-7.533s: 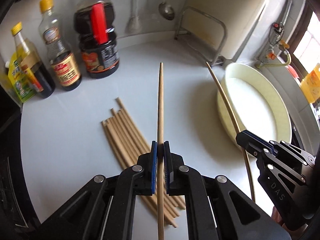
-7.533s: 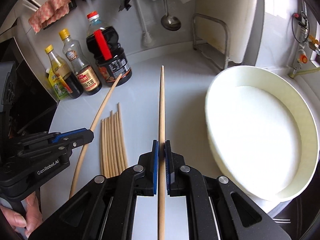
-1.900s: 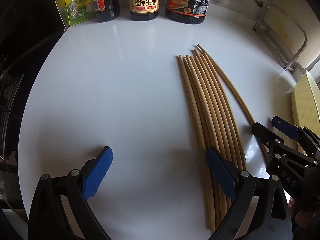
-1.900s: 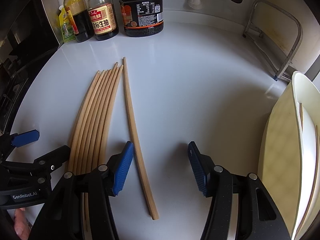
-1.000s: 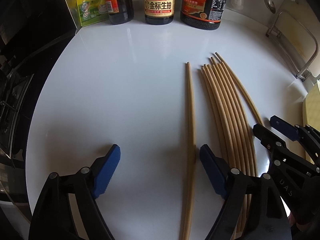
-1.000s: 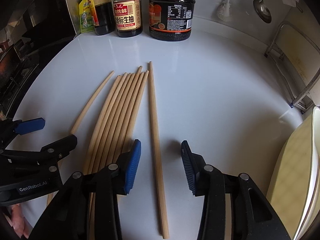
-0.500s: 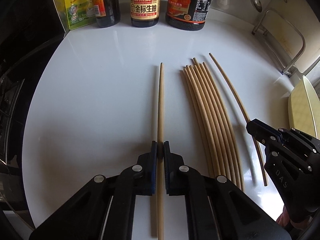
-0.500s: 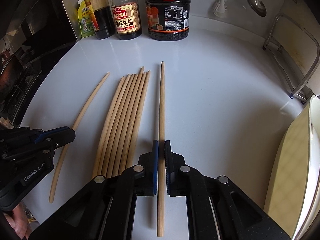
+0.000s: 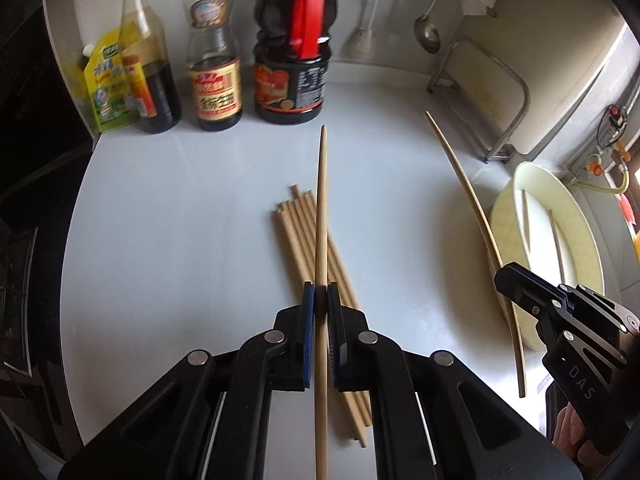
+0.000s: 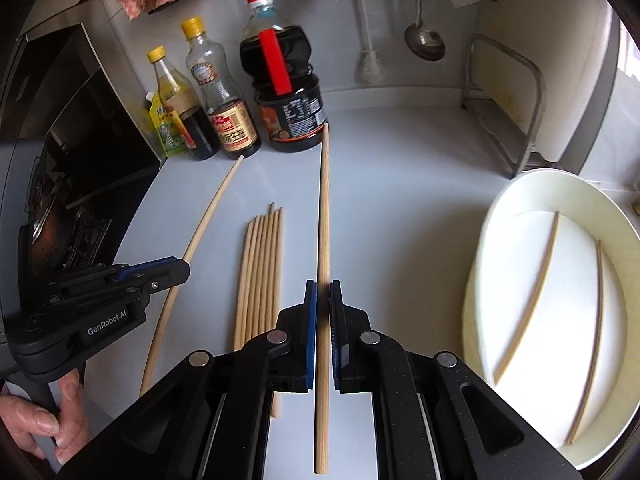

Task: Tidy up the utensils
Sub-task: 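Carry the held chopsticks with both tools over the white basin, then open both tools to drop the chopsticks into the basin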

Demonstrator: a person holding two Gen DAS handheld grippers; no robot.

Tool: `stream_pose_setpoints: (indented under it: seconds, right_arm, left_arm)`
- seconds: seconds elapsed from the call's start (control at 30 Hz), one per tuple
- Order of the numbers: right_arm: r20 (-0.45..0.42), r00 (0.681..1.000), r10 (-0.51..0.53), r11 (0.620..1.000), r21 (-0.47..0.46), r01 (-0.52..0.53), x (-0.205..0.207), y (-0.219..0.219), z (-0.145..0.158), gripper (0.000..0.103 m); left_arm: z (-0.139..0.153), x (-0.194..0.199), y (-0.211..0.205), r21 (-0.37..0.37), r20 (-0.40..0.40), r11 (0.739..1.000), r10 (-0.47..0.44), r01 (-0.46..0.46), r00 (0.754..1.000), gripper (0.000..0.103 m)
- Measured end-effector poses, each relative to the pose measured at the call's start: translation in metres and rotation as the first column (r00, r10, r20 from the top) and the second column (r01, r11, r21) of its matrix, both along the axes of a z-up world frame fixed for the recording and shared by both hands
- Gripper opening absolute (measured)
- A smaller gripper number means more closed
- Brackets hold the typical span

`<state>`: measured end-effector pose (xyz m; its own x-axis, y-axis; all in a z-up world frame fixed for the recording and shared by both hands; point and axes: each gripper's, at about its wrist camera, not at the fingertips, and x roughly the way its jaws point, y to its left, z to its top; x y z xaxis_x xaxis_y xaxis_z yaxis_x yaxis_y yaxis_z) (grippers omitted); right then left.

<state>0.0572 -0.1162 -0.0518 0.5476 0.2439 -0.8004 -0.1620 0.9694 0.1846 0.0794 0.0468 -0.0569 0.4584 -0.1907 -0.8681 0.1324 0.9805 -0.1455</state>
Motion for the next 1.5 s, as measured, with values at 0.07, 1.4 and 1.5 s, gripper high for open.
stream_pose_setpoints:
  seconds: [0.07,1.4,1.5]
  right_arm:
    - [0.016,0.998,-0.056,0.998,-0.011,0.056,-0.008,-0.025,0.008,0.006]
    - [-0.132,0.845,-0.519,0.854,-0.028,0.520,-0.029,-0.248,-0.046,0.009]
    - [-0.125,0.843,-0.523,0.851,-0.028,0.524,-0.033,-0.249,-0.042,0.009]
  left_arm:
    - [0.012,0.004,-0.025,-0.016,0.018,0.998,-0.054,0.055,0.998,0.007]
    - [-0.019,0.053,-0.299,-0.001,-0.090,0.892,-0.451,0.453,0.888,0.065]
    - [-0.013,0.054,-0.290,0.007,-0.082,0.903,-0.427,0.429,0.900,0.065]
